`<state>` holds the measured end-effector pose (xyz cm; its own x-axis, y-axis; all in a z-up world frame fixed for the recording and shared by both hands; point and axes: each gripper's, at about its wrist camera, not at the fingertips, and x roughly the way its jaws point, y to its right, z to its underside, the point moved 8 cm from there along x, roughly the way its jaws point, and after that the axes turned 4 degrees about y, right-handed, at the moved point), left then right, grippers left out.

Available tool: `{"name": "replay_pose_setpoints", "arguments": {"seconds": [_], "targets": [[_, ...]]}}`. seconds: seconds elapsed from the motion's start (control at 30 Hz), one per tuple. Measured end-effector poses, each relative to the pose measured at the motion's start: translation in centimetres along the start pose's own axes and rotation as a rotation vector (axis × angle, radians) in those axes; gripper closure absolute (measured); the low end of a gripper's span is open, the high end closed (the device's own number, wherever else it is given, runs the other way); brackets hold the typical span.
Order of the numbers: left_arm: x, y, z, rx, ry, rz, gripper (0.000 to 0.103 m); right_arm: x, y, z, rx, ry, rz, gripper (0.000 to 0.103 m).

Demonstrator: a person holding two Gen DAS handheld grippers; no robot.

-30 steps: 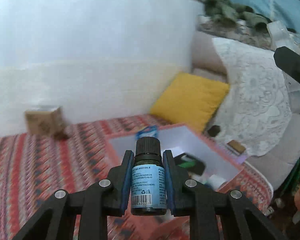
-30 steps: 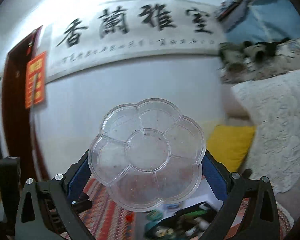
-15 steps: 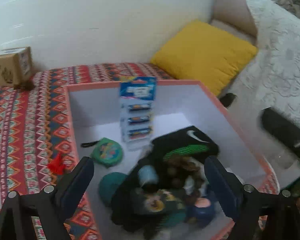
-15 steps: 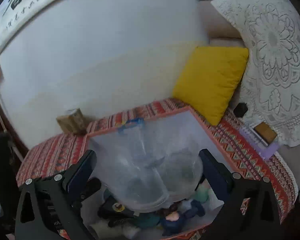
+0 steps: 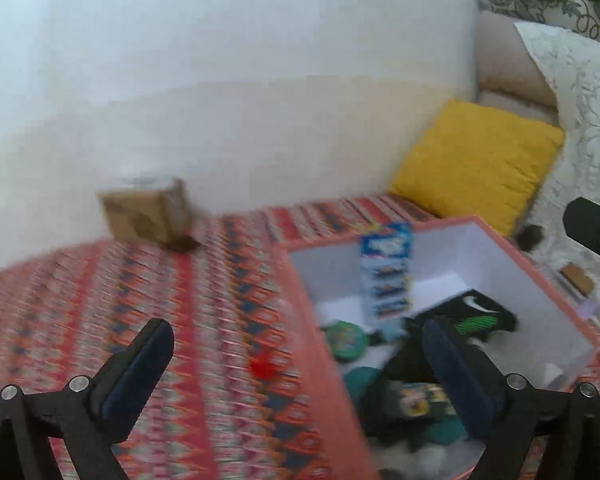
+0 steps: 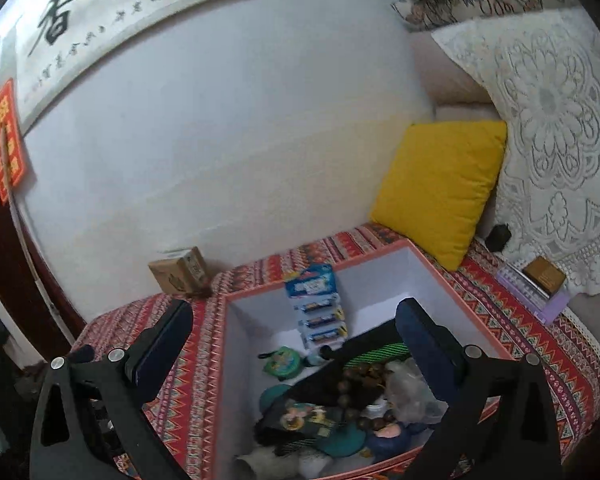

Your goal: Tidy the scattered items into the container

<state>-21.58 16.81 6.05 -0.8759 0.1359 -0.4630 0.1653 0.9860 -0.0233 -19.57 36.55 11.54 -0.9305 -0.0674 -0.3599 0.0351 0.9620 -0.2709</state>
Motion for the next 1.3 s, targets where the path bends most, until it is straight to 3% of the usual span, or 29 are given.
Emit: {"name": "replay_pose_setpoints", "arguments": {"seconds": [0.17, 0.27, 0.37, 0.43, 0.6, 0.77, 0.9, 1.1, 1.3], "targets": [[-4.2, -2.7, 1.1, -0.002, 0.043, -0.054, 0.000, -1.2, -5.0, 2.2, -0.081, -0.003, 0.059, 0.000], [-6.2, -3.8, 2.7, 0.005, 0.033, -0.082, 0.000, -1.4, -7.2, 4.7, -0.135, -0.052, 0.088, 0.000], [-8.6, -5.1, 4.8, 0.004, 0.029, -0.109, 0.000, -2.4, -8.6, 6.7, -0.096, -0.085, 0.042, 0.000], [-10.3, -6.0, 6.5, -0.007, 0.018, -0.117, 0.000, -3.5, -8.5, 7.9, -0.081, -0.091, 0.062, 0.000], [-13.5, -6.7, 9.8, -0.048, -0.023, -0.055, 0.000, -7.1, -7.4, 11.8, -0.080, -0.154, 0.132, 0.000], [-15.9, -4.9, 11.7, -0.033, -0.059, -0.003, 0.001, -11.7, -7.1, 13.9, -0.110, -0.180, 0.195, 0.000], [-17.9, -2.6, 12.1, -0.005, -0.053, 0.046, 0.001, -15.5, -5.9, 14.6, -0.139, -0.177, 0.312, 0.000], [-20.6, 1.3, 12.6, 0.032, -0.057, 0.149, 0.001, -19.9, -3.1, 15.3, -0.109, -0.183, 0.367, 0.000], [-22.7, 3.9, 12.7, 0.060, -0.036, 0.186, 0.001, -22.5, -1.1, 15.0, -0.081, -0.170, 0.411, 0.000]]}}
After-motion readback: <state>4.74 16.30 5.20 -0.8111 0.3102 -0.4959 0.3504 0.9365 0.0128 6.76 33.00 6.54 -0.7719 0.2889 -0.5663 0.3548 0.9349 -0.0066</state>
